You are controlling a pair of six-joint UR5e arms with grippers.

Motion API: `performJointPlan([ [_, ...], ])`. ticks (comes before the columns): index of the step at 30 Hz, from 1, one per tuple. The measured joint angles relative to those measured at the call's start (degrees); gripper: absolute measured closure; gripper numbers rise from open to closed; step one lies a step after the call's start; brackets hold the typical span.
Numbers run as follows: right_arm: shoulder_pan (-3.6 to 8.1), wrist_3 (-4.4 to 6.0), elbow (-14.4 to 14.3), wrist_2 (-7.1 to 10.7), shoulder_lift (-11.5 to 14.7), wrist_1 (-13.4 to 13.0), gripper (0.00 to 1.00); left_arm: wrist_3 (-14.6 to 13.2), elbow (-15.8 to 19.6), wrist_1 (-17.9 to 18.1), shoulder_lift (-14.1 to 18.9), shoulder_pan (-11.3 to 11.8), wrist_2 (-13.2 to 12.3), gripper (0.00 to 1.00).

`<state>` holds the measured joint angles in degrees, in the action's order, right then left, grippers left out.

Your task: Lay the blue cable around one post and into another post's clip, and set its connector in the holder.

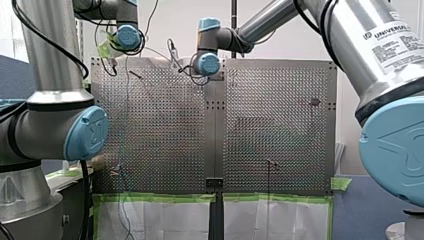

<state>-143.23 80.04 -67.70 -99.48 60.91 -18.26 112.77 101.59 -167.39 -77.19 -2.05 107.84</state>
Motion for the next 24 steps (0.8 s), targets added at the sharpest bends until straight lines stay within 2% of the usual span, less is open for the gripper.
performJointPlan([
  [7,-0.26,0.10,3.40,0.18,-1.39,1.04,1.00,2.91,-3.66,-3.66,-3.50,3.66,-3.66,0.00],
  [14,0.48,0.45,6.97,0.26,-1.55,2.84,1.00,3.78,-7.46,-6.83,-5.09,7.54,-7.53,0.00],
  [24,0.83,0.25,11.07,-0.02,-2.96,2.96,1.00,3.05,-8.50,-6.56,-9.37,12.87,-12.86,0.00],
])
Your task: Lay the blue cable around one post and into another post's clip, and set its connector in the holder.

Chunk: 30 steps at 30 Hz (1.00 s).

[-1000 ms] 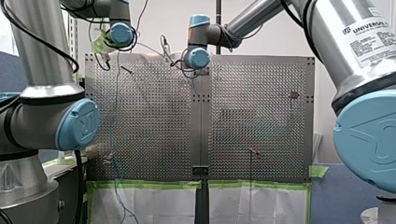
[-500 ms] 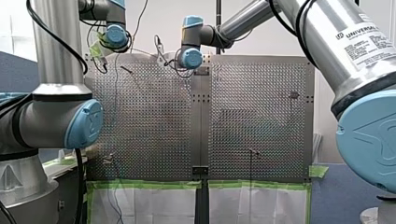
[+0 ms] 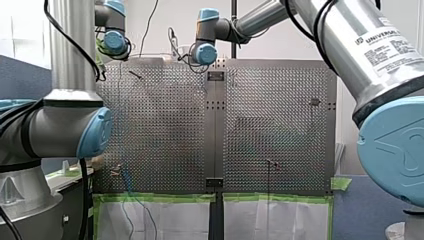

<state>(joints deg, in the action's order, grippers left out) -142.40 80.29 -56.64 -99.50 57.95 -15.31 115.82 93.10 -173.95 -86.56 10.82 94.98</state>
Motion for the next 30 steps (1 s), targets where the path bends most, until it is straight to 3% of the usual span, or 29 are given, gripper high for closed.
performJointPlan([
  [10,0.01,0.02,0.55,-0.55,-1.16,0.20,1.00,-0.86,0.03,1.27,-4.48,5.23,-2.92,0.00],
  [17,0.83,0.46,0.36,-3.60,-1.67,1.48,1.00,-0.25,0.75,2.74,-6.58,9.20,-5.64,0.00],
  [23,2.91,0.79,-1.49,-6.55,-2.51,3.96,1.00,2.12,3.23,5.66,-6.83,12.45,-8.83,0.00],
  [26,4.41,1.85,-2.99,-8.09,-2.59,3.69,1.00,3.27,4.03,7.22,-6.94,13.12,-10.40,0.00],
  [30,6.69,3.98,-5.26,-9.24,-2.57,1.84,1.00,3.91,4.31,8.59,-7.11,12.30,-12.06,0.00],
])
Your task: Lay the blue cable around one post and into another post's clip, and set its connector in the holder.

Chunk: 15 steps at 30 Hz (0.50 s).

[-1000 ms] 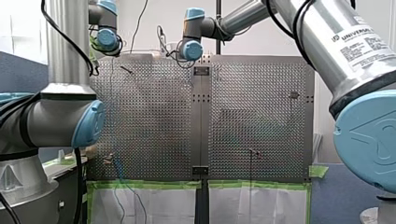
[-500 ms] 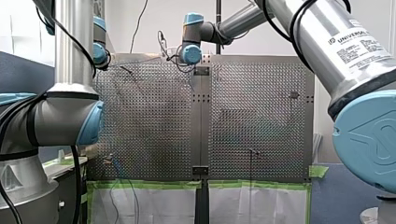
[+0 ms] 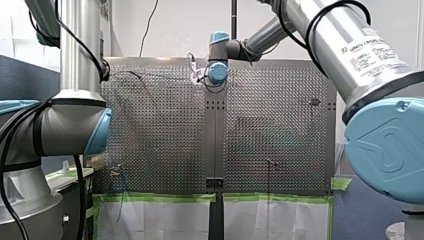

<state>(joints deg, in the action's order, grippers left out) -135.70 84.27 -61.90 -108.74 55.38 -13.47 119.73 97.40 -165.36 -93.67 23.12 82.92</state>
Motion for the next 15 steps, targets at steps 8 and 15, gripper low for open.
performJointPlan([
  [8,4.23,3.45,-4.51,-1.51,1.29,-4.42,1.00,1.72,0.04,1.78,-0.15,-3.22,-1.14,0.00],
  [15,6.59,5.96,-8.71,-2.71,2.18,-8.62,1.00,2.07,0.04,0.75,-0.21,-3.96,1.14,0.00],
])
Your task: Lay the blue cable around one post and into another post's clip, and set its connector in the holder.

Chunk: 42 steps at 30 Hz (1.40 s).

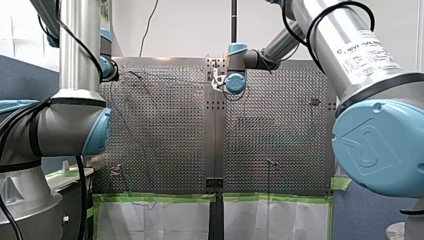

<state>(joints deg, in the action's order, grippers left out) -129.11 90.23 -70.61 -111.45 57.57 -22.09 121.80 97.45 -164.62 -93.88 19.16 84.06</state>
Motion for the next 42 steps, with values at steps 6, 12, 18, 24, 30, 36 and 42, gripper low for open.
performJointPlan([
  [6,2.12,2.24,-3.07,-2.62,0.01,-3.06,1.00,0.16,0.00,-0.67,0.02,-0.10,2.09,0.00],
  [12,4.77,4.05,-5.81,-3.55,-0.03,-5.82,1.00,0.19,0.01,-0.64,0.03,-0.50,1.53,0.00],
  [18,7.54,6.27,-8.59,-3.84,-0.66,-8.59,1.00,0.31,0.01,-0.64,0.04,-0.90,1.19,0.00],
  [24,10.30,7.70,-11.35,-5.27,-3.12,-11.35,1.00,0.33,0.00,-0.74,0.04,-1.16,1.15,0.00],
  [30,13.06,10.23,-14.11,-7.01,-5.86,-14.11,1.00,0.45,0.00,-0.66,0.05,-1.23,1.15,0.00],
  [36,16.09,10.75,-17.14,-7.31,-8.89,-17.15,1.00,0.69,0.00,-0.63,0.05,-1.25,1.13,0.00],
  [42,18.10,9.77,-20.58,-7.27,-12.33,-20.58,1.00,0.87,0.00,-0.63,0.04,-1.28,1.15,0.00],
])
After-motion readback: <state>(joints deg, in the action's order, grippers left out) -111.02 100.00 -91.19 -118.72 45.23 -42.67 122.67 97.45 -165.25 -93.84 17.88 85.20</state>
